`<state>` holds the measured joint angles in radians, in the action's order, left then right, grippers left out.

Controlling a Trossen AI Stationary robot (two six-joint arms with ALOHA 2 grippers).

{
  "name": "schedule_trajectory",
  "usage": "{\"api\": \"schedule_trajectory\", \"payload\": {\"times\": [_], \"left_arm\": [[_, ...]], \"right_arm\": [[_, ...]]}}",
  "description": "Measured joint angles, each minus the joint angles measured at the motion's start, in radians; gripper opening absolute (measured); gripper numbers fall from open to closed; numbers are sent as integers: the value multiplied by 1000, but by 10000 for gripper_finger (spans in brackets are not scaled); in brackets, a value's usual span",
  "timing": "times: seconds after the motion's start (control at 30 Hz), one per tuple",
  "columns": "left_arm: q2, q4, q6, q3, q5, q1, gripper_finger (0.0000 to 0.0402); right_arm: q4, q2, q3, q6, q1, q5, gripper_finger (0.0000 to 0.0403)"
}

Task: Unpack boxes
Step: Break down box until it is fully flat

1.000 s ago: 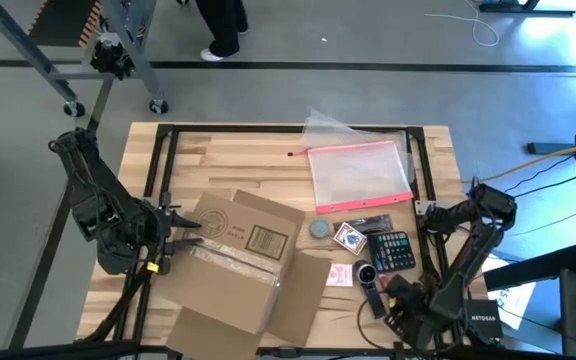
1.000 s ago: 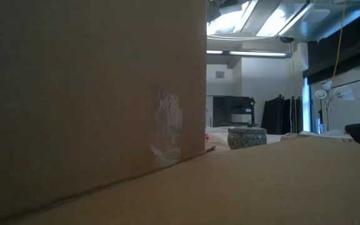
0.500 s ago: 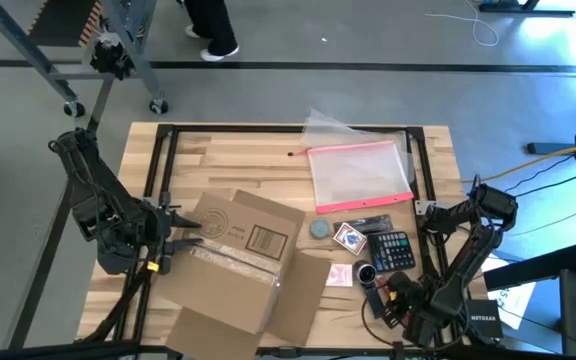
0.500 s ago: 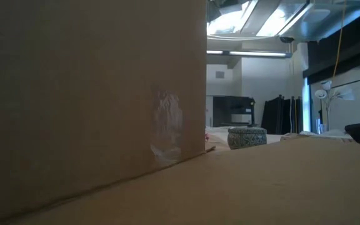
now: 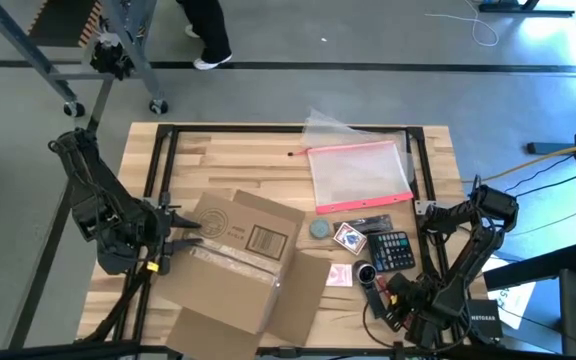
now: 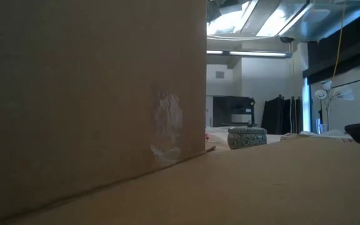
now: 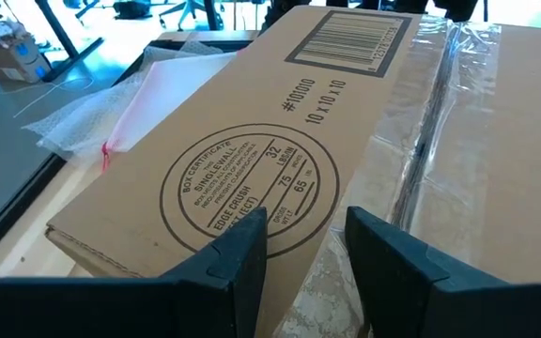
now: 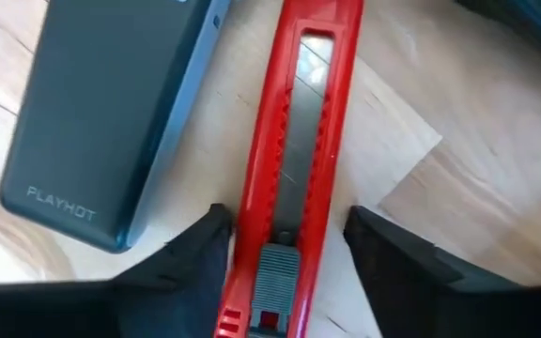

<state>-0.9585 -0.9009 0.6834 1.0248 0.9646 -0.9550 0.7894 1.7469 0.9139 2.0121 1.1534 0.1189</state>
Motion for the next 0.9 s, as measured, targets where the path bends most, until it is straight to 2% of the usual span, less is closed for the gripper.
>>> {"api": "schedule_trajectory", "payload": {"times": [0.17,0.3,0.53,0.9], "left_arm": [[0,0,0,0,0,0,140],[0,0,0,0,0,0,140],[0,2,-57,0,0,0,140],[2,28,-168,4,1,0,140]], "right_arm": [[0,1,-1,0,0,1,139],[-1,1,-1,-1,0,2,113],[19,6,17,-4,-1,0,117],[183,11,175,-4,-2,-14,109]]}}
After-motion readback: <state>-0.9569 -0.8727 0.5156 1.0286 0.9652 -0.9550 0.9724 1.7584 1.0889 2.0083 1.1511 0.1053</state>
